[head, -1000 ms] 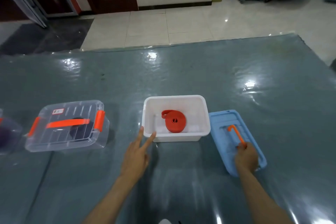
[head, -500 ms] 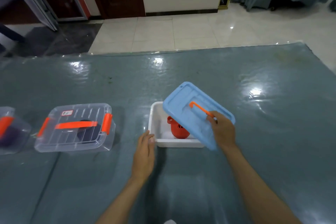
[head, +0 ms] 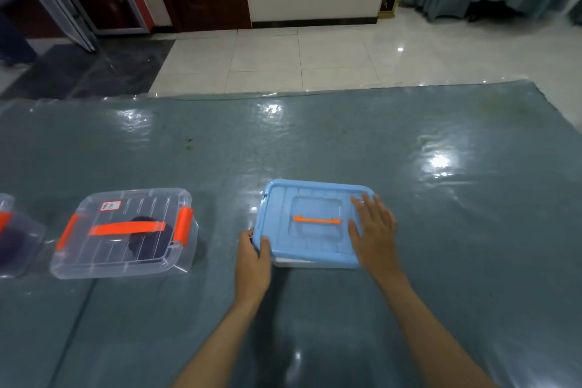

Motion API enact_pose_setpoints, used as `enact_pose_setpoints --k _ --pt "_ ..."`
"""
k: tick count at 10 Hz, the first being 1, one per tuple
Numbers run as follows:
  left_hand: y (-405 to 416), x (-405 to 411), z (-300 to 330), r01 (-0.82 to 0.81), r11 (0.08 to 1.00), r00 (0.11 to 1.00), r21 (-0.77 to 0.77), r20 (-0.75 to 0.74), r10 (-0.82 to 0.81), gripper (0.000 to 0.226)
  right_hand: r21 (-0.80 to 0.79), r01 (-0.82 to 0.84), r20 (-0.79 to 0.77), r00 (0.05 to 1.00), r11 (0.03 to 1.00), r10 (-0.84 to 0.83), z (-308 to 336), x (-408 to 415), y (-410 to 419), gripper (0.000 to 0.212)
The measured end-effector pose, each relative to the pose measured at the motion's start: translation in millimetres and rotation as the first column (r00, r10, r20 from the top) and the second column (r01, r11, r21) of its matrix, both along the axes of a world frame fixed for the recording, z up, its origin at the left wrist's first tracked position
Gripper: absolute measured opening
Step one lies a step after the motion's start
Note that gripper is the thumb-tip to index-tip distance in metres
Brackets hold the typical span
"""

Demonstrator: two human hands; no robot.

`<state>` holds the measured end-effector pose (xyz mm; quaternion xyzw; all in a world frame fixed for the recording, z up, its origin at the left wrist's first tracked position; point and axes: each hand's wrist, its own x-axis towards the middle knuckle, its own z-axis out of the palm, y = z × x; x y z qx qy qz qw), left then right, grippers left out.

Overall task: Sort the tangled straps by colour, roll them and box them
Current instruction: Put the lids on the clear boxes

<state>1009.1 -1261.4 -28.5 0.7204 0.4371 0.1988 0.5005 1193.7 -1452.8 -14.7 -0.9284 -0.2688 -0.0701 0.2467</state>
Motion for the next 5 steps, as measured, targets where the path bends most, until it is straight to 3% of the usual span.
enact_pose_setpoints --k 1,2,4,5 --pt "-7 -12 -7 0.049 0.999 0.999 -0.023 0.01 -0.048 0.01 0.155 0.147 -0.33 0.94 0.977 -0.089 -8 4 -8 0.057" --pt "-11 -16 -9 0.078 0.994 0.996 -0.08 0.042 -0.075 0.012 0.312 0.217 -0.52 0.854 0.925 -0.025 -13 11 -13 0.051" --pt "-4 -13 3 0.109 0.994 0.993 0.0 -0.051 -0.108 0.018 0.242 0.247 -0.594 0.802 0.938 -0.058 -4 25 -9 0.052" --pt "6 -14 8 0.183 0.983 0.972 0.012 -0.151 -0.179 0.025 0.128 0.185 -0.631 0.774 0.974 -0.064 19 36 -11 0.053"
